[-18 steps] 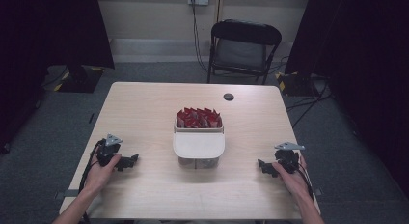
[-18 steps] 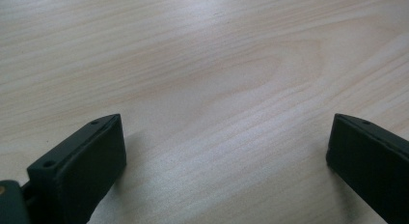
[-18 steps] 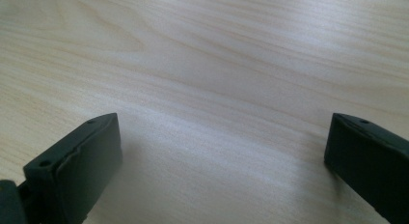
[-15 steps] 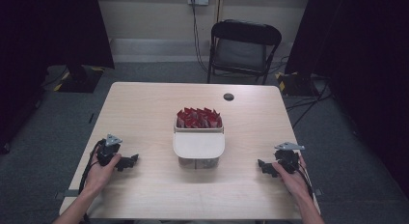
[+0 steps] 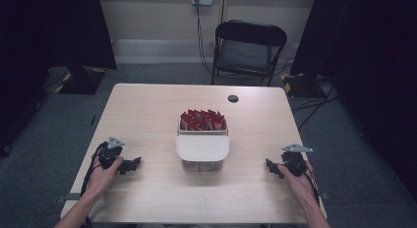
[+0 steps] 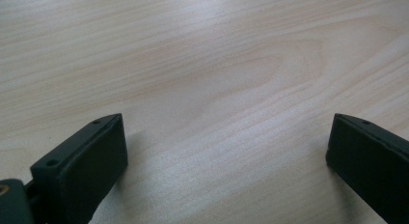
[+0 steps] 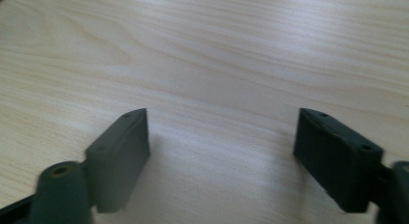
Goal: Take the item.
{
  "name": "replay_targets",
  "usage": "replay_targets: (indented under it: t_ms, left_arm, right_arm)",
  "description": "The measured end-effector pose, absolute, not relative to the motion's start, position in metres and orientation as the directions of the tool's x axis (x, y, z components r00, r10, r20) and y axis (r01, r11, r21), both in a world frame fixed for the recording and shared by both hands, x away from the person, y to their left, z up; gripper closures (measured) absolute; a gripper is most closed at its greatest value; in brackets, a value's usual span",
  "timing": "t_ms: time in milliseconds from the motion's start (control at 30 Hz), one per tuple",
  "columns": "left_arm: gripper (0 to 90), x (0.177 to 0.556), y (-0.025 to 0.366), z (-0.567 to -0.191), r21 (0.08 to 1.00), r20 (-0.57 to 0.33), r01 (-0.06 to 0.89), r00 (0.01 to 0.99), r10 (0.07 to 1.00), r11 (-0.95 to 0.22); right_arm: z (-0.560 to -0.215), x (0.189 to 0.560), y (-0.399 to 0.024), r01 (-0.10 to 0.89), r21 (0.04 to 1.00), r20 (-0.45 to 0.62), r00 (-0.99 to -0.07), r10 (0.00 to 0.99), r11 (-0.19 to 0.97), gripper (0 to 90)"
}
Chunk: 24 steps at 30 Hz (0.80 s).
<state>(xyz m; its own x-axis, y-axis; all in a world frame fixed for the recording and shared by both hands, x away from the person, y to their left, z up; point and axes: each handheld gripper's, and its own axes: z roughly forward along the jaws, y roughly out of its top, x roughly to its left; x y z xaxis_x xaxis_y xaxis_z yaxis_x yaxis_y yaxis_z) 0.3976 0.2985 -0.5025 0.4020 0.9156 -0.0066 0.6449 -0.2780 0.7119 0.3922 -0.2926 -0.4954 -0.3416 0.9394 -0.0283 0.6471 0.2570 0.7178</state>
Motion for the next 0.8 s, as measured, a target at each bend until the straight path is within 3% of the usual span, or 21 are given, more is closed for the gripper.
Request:
replay_targets:
  t_ms: [33,100,800]
  left_arm:
    - [0.2,0.398,0.299,-0.503,0.712,-0.007,0.645,0.403,0.915,-0.278]
    - [0.1,0.398,0.299,-0.503,0.712,-0.006,0.645,0.402,0.916,-0.278]
    - [0.1,0.398,0.299,-0.503,0.712,-0.006,0.645,0.402,0.915,-0.279]
  right_arm:
    - [-0.495,0.392,-0.293,0.649,0.716,-0.027,-0.342,0.939,0.257,17.8]
    - [-0.495,0.392,-0.293,0.647,0.719,-0.023,-0.342,0.939,0.253,14.4]
    - [-0.481,0.390,-0.285,0.637,0.733,0.021,-0.374,0.927,0.240,18.5]
